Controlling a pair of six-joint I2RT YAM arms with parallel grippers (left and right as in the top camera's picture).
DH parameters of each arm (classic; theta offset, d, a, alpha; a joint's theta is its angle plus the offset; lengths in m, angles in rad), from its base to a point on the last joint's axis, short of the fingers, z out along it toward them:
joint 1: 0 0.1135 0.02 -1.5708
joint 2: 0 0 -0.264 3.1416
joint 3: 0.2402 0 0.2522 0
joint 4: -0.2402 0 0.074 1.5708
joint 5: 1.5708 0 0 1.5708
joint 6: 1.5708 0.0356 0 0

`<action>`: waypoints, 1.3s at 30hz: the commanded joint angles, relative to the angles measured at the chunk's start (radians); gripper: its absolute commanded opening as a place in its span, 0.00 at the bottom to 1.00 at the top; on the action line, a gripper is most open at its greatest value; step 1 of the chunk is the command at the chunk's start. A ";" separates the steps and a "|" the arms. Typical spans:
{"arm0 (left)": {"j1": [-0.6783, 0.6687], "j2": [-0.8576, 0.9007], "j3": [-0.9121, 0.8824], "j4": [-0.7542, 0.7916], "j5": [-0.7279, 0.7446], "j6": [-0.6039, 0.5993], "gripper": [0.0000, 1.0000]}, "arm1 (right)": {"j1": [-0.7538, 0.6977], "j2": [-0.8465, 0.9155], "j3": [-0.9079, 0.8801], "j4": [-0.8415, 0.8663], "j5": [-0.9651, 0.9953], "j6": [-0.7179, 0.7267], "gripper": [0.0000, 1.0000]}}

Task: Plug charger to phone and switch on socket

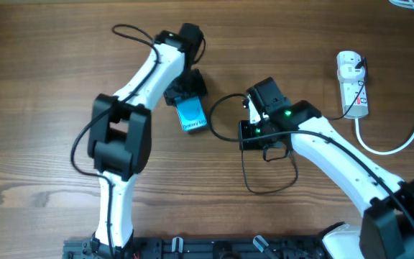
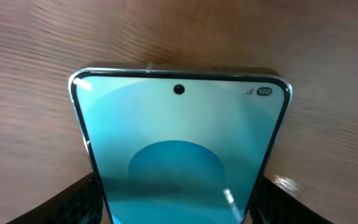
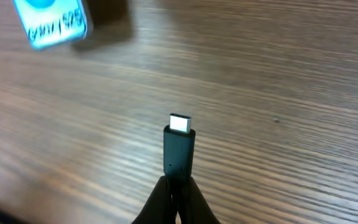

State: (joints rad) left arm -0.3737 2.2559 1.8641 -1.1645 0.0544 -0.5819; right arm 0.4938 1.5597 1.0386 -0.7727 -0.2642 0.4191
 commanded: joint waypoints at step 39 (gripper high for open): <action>0.009 -0.270 0.010 -0.082 0.063 -0.002 0.66 | 0.283 -0.028 0.022 0.207 0.156 -0.123 0.05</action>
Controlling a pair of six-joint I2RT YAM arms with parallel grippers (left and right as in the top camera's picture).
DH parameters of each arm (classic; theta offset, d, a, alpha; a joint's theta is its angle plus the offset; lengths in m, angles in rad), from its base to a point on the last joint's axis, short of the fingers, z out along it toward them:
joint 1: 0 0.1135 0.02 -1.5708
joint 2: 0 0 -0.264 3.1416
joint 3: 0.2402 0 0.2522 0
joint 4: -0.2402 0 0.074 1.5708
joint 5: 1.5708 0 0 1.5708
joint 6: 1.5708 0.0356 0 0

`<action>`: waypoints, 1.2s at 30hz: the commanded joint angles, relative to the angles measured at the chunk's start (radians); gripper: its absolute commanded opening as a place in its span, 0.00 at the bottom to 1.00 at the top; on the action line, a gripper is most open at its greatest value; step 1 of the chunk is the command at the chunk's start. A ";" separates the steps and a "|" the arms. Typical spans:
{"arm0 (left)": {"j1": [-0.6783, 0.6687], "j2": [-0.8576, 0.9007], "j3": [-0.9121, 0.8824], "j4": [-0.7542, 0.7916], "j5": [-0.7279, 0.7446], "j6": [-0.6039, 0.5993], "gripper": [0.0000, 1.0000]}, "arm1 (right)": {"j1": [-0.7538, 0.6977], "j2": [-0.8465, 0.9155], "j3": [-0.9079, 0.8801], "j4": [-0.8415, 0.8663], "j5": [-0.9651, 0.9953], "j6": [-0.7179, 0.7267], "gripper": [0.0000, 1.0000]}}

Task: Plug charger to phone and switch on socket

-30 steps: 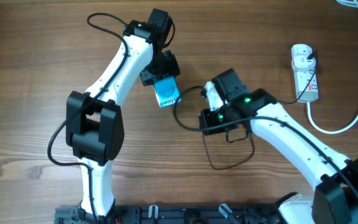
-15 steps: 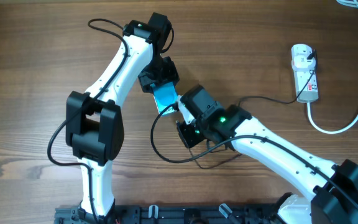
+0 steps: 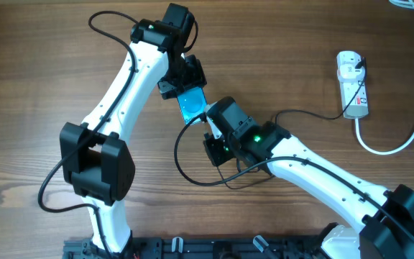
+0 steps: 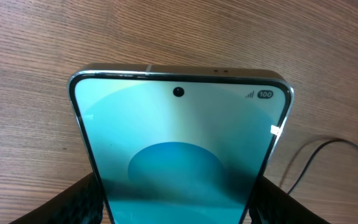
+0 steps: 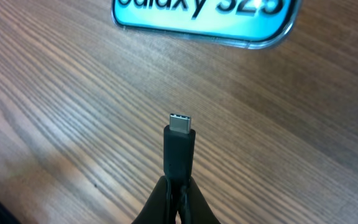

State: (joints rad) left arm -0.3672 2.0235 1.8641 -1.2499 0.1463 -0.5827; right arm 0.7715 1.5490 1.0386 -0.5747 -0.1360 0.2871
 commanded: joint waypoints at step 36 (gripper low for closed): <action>0.050 -0.038 0.010 -0.019 -0.057 -0.002 0.69 | -0.119 0.150 -0.033 -0.080 0.283 0.214 0.05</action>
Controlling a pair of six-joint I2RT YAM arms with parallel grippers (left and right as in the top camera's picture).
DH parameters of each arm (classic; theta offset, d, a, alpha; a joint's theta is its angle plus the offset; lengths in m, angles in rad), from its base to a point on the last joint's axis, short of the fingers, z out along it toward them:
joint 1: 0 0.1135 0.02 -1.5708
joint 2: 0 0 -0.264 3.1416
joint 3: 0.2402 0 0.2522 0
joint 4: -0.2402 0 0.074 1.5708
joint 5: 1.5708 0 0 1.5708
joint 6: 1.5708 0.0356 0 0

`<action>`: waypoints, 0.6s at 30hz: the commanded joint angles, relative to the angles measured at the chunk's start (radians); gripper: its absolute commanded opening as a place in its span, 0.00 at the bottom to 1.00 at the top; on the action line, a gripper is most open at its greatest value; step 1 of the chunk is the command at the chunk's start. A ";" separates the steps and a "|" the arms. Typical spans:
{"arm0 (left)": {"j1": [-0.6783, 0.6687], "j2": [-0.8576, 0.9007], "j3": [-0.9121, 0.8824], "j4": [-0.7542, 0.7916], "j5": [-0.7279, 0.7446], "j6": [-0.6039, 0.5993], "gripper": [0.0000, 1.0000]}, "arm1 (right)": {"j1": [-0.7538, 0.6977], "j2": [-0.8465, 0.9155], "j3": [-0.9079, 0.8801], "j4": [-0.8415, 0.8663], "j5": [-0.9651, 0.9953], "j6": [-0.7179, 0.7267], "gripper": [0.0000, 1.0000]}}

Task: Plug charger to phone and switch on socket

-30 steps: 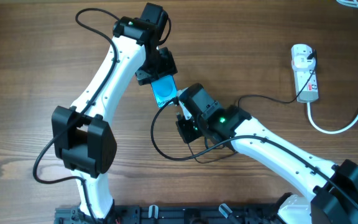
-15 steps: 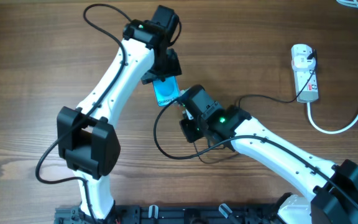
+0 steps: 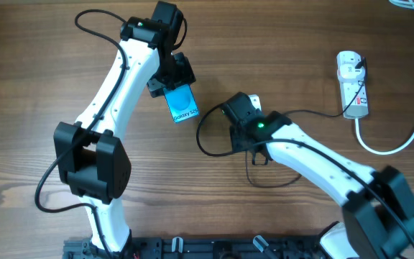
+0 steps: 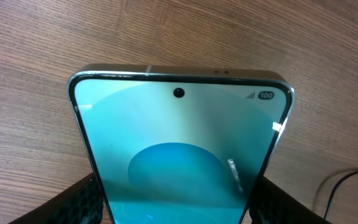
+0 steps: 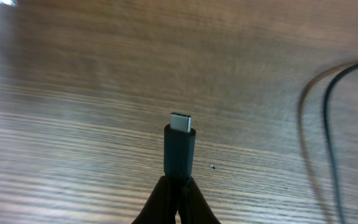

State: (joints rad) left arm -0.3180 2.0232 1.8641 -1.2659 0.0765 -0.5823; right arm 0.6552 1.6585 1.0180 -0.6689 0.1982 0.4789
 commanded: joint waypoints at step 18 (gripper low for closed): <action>0.000 -0.038 0.010 0.008 0.028 -0.002 0.70 | -0.002 0.018 0.118 0.007 -0.200 0.030 1.00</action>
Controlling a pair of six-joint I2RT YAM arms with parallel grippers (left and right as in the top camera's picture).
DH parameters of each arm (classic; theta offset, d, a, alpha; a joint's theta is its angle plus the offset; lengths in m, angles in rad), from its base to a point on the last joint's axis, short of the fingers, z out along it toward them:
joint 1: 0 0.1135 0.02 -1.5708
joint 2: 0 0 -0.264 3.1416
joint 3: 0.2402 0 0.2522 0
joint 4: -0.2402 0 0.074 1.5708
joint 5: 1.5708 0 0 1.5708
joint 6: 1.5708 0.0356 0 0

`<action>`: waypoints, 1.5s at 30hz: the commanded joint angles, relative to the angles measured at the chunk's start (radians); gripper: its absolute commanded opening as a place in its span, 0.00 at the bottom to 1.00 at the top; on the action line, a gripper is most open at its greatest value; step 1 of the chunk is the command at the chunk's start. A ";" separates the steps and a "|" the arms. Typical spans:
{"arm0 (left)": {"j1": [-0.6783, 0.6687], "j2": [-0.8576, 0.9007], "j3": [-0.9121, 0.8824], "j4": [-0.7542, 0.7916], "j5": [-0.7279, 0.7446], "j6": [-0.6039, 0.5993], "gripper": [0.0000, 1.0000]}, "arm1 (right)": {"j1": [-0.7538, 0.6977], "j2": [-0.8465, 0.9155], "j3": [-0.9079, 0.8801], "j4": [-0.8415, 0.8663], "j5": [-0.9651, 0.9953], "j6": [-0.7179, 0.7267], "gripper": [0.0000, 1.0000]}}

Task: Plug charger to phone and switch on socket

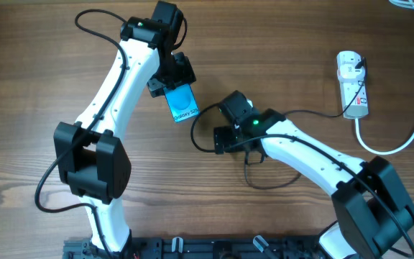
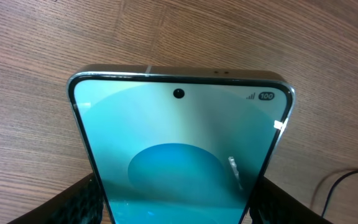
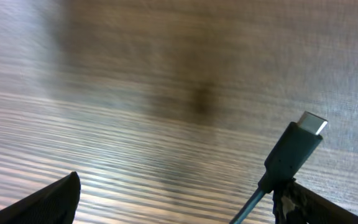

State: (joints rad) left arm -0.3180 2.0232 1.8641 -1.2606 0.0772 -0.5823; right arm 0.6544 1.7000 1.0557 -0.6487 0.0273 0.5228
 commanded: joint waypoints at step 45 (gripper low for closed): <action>0.000 -0.037 0.010 0.037 0.050 -0.003 0.70 | -0.152 -0.107 0.203 0.160 -0.474 -0.084 1.00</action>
State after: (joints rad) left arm -0.3180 2.0232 1.8641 -1.2270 0.1062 -0.5823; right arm 0.5003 1.6096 1.2350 -0.4915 -0.3920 0.3958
